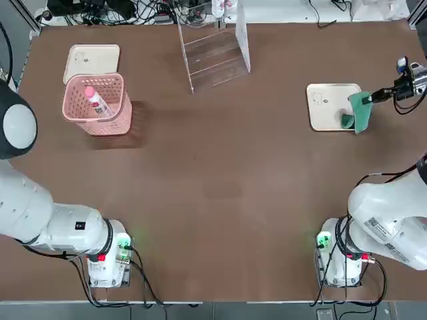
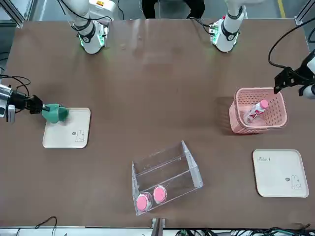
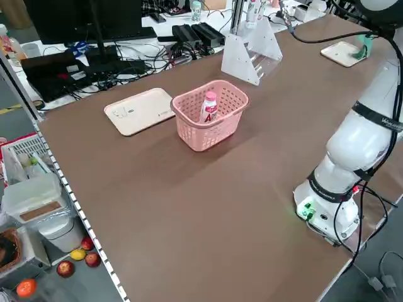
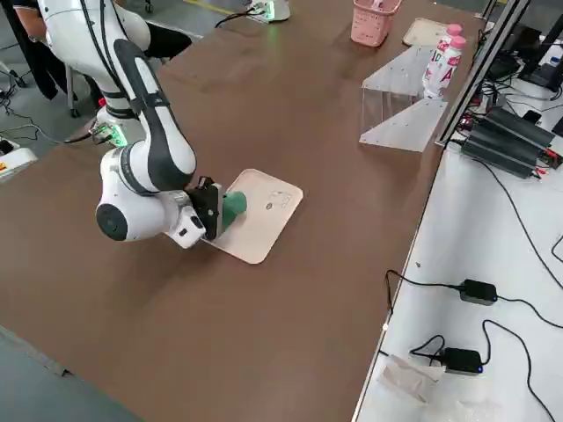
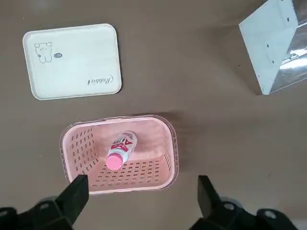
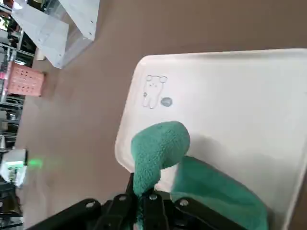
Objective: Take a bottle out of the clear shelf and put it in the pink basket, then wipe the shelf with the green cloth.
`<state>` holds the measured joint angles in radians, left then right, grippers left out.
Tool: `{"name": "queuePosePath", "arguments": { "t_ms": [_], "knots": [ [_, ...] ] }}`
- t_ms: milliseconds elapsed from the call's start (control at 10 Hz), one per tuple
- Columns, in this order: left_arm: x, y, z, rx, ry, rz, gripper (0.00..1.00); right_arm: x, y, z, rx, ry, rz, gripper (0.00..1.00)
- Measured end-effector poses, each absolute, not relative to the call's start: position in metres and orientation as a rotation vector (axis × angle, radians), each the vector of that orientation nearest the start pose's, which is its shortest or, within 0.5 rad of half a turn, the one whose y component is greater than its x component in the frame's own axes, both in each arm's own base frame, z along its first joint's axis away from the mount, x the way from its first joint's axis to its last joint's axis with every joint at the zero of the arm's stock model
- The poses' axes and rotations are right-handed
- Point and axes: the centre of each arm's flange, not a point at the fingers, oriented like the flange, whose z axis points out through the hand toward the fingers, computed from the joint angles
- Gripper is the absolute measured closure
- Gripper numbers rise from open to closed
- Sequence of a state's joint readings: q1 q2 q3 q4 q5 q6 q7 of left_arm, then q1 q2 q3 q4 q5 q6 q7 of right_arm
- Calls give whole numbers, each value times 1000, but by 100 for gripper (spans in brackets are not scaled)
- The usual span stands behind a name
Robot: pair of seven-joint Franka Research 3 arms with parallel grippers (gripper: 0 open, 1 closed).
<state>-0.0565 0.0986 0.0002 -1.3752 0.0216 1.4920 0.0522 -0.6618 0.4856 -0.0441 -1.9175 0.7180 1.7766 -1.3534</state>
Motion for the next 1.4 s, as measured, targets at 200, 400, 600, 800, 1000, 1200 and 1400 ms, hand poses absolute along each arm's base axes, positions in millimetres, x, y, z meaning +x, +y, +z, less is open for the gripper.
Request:
{"name": "queuePosePath", "arguments": {
  "t_ms": [200, 400, 600, 800, 1000, 1200, 1400],
  "knots": [
    [577, -29, 653, -3116, 164, -29, 0, 470, -328, 210, -2328, -372, -313, 91],
    [577, -29, 654, -3116, 164, -33, 0, 473, -334, 206, -2375, -439, -356, 76],
    [578, -29, 654, -3115, 164, -42, 0, 476, -339, 206, -2409, -501, -392, 49],
    [578, -29, 654, -3115, 163, -45, 0, 477, -341, 207, -2419, -532, -404, 44],
    [578, -29, 654, -3115, 162, -45, 0, 483, -344, 213, -2426, -547, -419, 26],
    [578, -28, 654, -3115, 162, -45, 0, 509, -342, 243, -2455, -612, -445, 0],
    [578, -27, 654, -3116, 159, -44, 0, 555, -315, 296, -2576, -703, -418, 0]
  ]
}}
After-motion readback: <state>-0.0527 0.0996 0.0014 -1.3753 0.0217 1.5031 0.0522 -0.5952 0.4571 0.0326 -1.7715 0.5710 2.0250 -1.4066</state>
